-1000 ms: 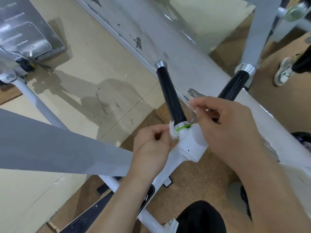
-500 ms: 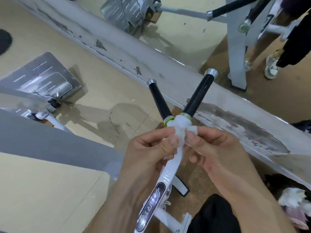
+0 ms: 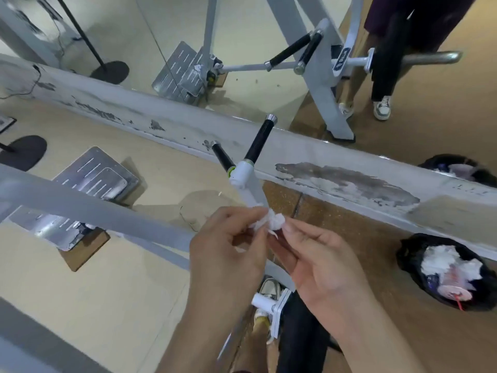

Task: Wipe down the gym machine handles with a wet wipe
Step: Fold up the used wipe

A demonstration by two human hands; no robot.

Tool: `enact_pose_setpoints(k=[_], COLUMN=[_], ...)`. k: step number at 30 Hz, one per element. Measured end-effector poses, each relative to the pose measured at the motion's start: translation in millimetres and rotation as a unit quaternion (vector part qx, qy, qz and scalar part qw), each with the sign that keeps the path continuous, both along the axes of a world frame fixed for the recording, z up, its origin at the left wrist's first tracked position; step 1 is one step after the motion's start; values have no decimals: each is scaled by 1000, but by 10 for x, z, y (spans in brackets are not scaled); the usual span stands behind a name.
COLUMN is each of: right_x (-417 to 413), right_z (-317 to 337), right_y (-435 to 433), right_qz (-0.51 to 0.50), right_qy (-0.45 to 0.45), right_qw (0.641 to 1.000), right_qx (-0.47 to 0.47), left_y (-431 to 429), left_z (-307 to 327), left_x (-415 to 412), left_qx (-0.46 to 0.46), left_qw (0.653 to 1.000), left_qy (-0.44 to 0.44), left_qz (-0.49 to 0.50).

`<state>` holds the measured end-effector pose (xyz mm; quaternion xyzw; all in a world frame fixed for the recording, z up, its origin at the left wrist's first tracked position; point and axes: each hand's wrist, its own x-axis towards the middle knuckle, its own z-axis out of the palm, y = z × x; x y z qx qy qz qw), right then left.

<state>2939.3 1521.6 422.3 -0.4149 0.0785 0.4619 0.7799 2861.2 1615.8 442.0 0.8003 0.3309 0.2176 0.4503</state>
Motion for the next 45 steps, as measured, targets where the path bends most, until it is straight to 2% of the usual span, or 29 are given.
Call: enact_pose_setpoints(k=[3, 5, 9, 11, 12, 15, 17, 20, 22, 25, 30, 33, 39, 45], right_x=[-213, -333, -521, -564, -582, -622, -646, -663, -637, -575, -364, -173, 284, 739], right_z=[142, 180, 197, 230, 245, 303, 343, 381, 412, 471, 379, 252, -90, -346], right_y=[-350, -526, -808, -916, -968, -1110, -1196, -1385, -1551, -1859, -2646, -3336, -4657, -5416], right_qz=[4, -13, -39, -45, -56, -101, -103, -78, -71, -63, -53, -52, 49, 14], right_qy=[-87, -138, -150, -131, -104, -36, -64, -169, -210, -224, -303, -290, -277, -177], right_qw=[996, 989, 978, 982, 986, 990, 987, 962, 946, 947, 905, 904, 897, 905], right_qx=[-5, -54, -136, -131, -119, -87, -105, -200, -235, -220, -292, -308, -340, -387], left_y=[-330, -486, -679, -749, -785, -887, -964, -1106, -1240, -1538, -2261, -2889, -4142, -4603], left_z=[103, 134, 187, 210, 224, 260, 275, 256, 258, 289, 190, 63, -323, -702], left_x=[-194, -297, -395, -426, -442, -476, -468, -437, -400, -310, -57, 102, 605, 1275], left_qx=[63, 92, 178, 140, 93, -115, -207, -277, -288, -284, -282, -260, -225, -194], left_qw=[992, 987, 971, 974, 978, 978, 965, 950, 947, 943, 934, 931, 938, 949], left_qy=[15, 22, 57, 57, 58, 56, 40, 22, 21, 19, 44, 65, 143, 188], left_qz=[-112, -133, -147, -167, -175, -163, -158, -145, -144, -172, -217, -250, -221, -162])
